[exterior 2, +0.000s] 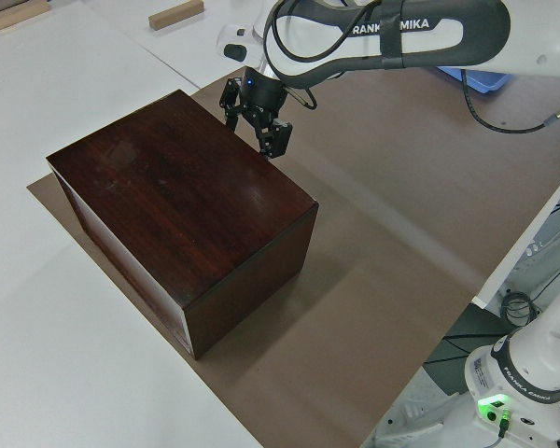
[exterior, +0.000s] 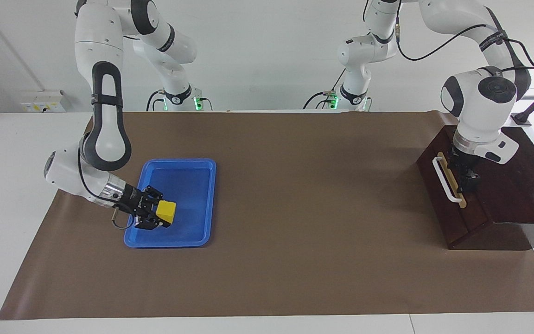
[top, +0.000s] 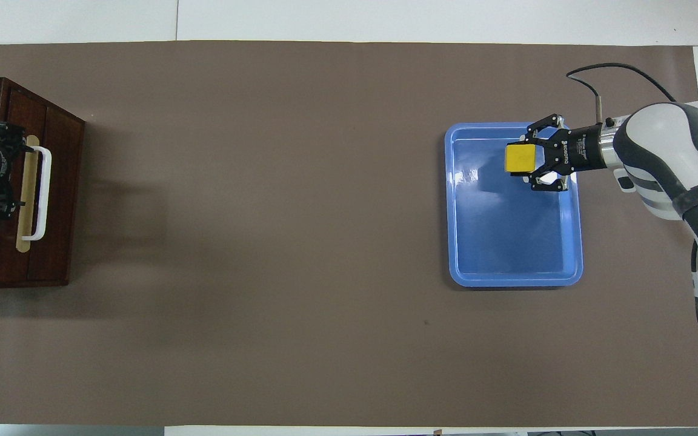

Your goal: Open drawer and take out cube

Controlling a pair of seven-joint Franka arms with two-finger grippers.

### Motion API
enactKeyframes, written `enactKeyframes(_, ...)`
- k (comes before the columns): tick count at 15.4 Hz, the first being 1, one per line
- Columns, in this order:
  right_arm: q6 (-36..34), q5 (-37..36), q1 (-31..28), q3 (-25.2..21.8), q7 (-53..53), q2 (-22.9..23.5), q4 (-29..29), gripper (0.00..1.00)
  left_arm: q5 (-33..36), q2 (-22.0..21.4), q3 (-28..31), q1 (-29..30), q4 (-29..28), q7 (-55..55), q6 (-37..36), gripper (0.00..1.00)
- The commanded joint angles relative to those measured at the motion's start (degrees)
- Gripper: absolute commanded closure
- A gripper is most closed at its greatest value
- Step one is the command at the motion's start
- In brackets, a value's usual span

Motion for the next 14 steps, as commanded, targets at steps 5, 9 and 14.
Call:
enactKeyframes(5,-1.11,1.59,0.32,0.92,2.59,-0.36,-1.31,1.00,-2.22,-0.05,-0.51,-1.87,-0.16,10.93,-0.39,0.00)
enactKeyframes(9,-1.38,4.31,1.11,1.27,3.06,-4.13,-7.11,1.00,-8.71,-2.41,-1.74,-3.20,2.47,12.24,-1.96,0.00)
enactKeyframes(14,-0.24,6.95,3.30,1.36,2.88,-10.28,-14.49,1.00,-9.08,-4.36,-2.27,-8.30,11.95,34.77,-22.14,0.00)
